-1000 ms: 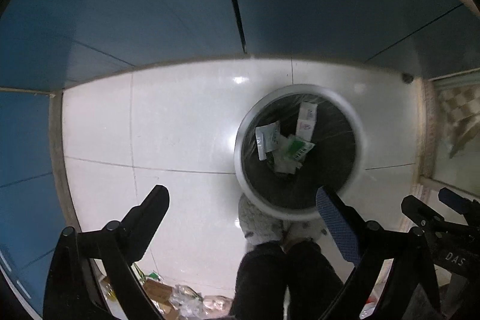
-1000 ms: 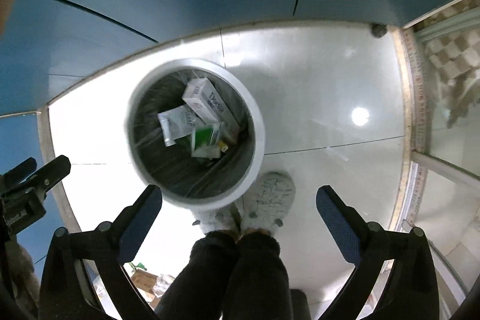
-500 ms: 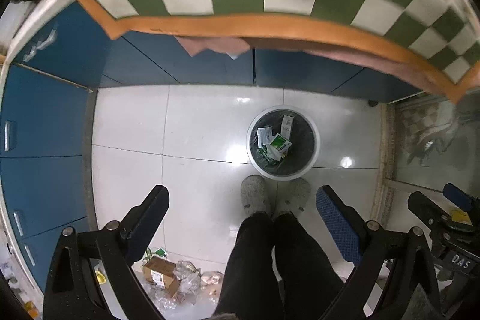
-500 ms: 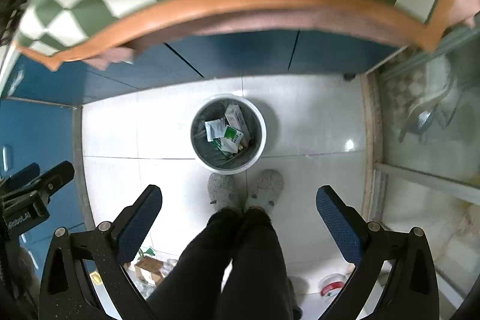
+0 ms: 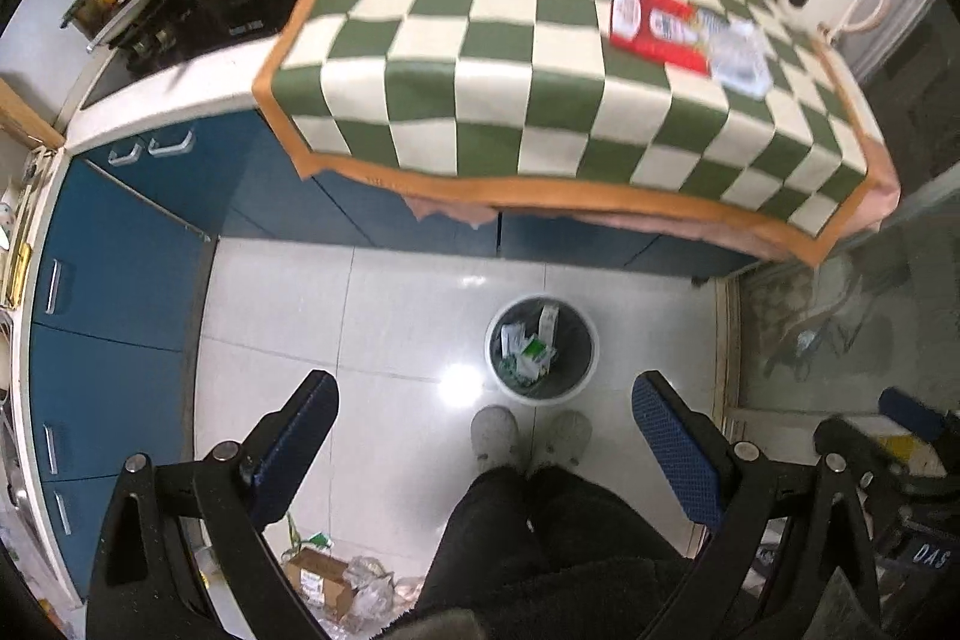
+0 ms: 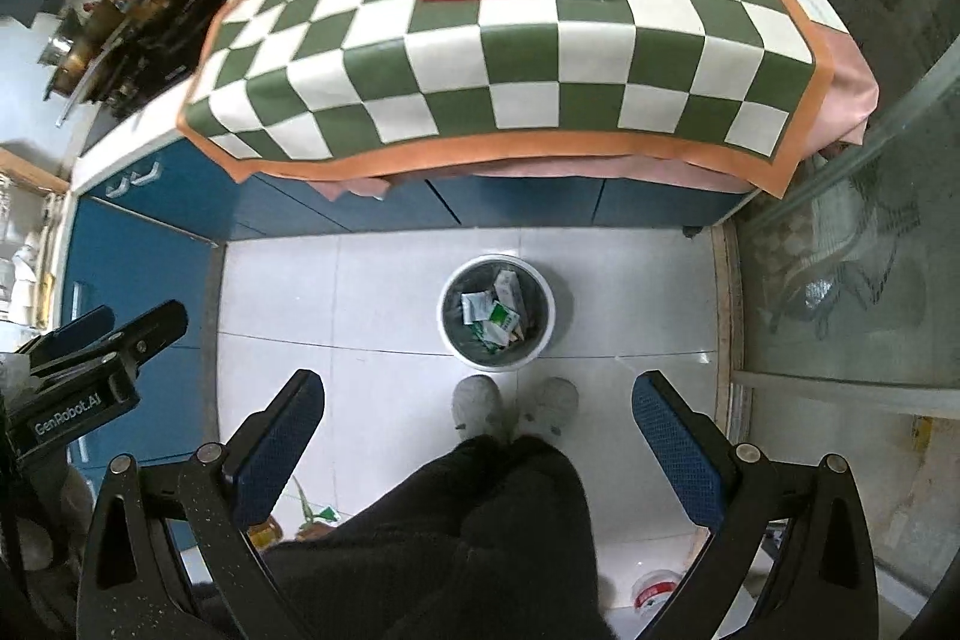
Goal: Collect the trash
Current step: 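Grasp the red-and-clear sugar bag with the right tool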
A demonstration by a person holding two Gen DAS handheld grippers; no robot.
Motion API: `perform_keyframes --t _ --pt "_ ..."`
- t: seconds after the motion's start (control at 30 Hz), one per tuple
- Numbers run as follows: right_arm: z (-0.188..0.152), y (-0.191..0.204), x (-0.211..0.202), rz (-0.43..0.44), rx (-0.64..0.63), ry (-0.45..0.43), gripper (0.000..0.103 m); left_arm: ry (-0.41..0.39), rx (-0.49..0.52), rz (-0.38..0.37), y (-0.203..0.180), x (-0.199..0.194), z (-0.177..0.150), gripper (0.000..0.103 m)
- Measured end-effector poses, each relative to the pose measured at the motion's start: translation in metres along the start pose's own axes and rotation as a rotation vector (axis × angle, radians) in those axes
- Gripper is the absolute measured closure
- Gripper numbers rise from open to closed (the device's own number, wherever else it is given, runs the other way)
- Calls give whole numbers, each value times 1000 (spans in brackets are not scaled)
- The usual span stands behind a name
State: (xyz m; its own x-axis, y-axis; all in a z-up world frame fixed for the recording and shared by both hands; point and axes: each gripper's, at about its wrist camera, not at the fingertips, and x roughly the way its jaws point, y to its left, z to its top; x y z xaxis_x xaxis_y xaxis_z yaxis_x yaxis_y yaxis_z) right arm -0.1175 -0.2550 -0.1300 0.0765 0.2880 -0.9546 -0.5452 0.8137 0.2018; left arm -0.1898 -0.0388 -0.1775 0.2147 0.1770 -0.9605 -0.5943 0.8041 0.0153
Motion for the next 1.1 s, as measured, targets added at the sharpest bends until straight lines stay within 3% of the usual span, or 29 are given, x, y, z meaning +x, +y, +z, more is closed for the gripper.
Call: perform_keyframes --t 0.1,0.2,0.37,0.57,0.87,1.0,1.07,1.1 --pt "9 4 -4 22 27 -9 0 -69 3 -10 1 -16 17 3" --pt "29 -1 -7 58 70 -48 0 -158 15 63 2 -21 42 3" --pt "81 -29 -8 101 174 -101 0 -217 7 159 4 -9 88 3" --pt "167 -85 17 111 252 -121 0 -184 -21 244 -8 29 136 3" --pt "320 -171 136 131 326 -38 2 -39 -59 400 -44 110 208 3" --pt "365 -164 187 130 247 0 22 2 -55 455 -55 132 232 3" --pt "378 -151 198 103 185 -23 25 14 -57 472 -58 137 239 3" --pt "386 -140 199 95 124 -46 37 17 -58 482 -59 139 243 3"
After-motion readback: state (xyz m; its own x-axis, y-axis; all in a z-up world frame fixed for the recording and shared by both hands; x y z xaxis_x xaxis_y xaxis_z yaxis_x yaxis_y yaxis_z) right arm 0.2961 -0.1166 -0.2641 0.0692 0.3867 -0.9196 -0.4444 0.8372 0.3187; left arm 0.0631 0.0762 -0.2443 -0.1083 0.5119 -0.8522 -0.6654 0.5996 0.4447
